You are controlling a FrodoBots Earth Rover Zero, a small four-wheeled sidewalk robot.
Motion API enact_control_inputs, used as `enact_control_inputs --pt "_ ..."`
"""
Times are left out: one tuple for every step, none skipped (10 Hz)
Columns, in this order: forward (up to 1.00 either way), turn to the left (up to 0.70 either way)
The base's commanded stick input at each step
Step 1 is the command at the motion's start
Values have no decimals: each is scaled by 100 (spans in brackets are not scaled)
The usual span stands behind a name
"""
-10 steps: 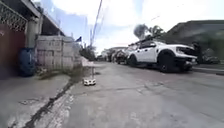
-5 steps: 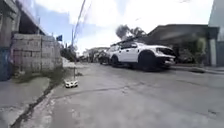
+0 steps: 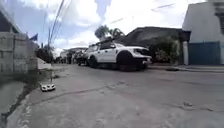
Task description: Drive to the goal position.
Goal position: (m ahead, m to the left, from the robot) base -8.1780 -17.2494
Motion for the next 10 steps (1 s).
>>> enact_control_inputs --pt "0 -70" --pt "0 -70" --pt "0 -70" --pt "0 -70" --pt "0 -70" --pt "0 -70" --pt "0 -70" --pt "0 -70" --pt "0 -70" --pt "0 -70"
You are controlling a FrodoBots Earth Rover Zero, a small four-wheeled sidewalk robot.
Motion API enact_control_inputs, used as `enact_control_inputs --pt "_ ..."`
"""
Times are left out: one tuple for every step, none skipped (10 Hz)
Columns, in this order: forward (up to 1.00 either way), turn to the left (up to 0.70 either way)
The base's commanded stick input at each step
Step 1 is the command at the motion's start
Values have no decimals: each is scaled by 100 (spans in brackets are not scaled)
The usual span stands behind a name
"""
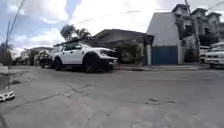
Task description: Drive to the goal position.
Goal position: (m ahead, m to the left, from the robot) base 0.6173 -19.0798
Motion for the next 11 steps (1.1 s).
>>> enact_control_inputs --pt "0 -70" --pt "0 -70" --pt "0 -70" --pt "0 -70" --pt "0 -70" --pt "0 -70" --pt "0 -70" --pt "0 -70" --pt "0 -70" --pt "0 -70" --pt "0 -70"
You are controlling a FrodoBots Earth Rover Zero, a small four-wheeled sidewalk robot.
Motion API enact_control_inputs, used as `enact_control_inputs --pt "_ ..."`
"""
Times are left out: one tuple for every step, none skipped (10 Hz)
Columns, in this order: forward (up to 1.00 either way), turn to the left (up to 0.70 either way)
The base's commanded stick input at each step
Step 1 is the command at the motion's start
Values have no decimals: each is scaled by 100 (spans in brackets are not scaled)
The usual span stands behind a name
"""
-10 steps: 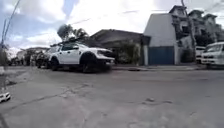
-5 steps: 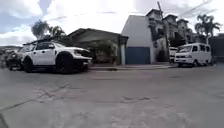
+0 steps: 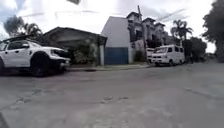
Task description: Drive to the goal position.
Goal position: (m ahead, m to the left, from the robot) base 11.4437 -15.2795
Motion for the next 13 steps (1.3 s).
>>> enact_control_inputs --pt "0 -70" --pt "0 -70" --pt "0 -70" --pt "0 -70" --pt "0 -70" --pt "0 -70" --pt "0 -70" --pt "0 -70" --pt "0 -70" --pt "0 -70" --pt "0 -70" --pt "0 -70" --pt "0 -70"
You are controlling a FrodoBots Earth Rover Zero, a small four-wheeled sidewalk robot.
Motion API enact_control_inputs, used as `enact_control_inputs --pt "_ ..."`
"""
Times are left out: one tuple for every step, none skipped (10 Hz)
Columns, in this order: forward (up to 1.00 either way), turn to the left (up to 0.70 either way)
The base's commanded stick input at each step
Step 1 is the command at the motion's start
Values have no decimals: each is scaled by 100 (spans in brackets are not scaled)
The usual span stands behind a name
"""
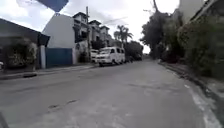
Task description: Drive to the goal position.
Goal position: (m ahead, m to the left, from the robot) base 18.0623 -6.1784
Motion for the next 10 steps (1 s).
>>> enact_control_inputs --pt "0 -50" --pt "0 -3" --pt "0 0" --pt "0 0" --pt "0 0" --pt "0 0" --pt "0 0" --pt "0 0" --pt "0 0" --pt "0 0"
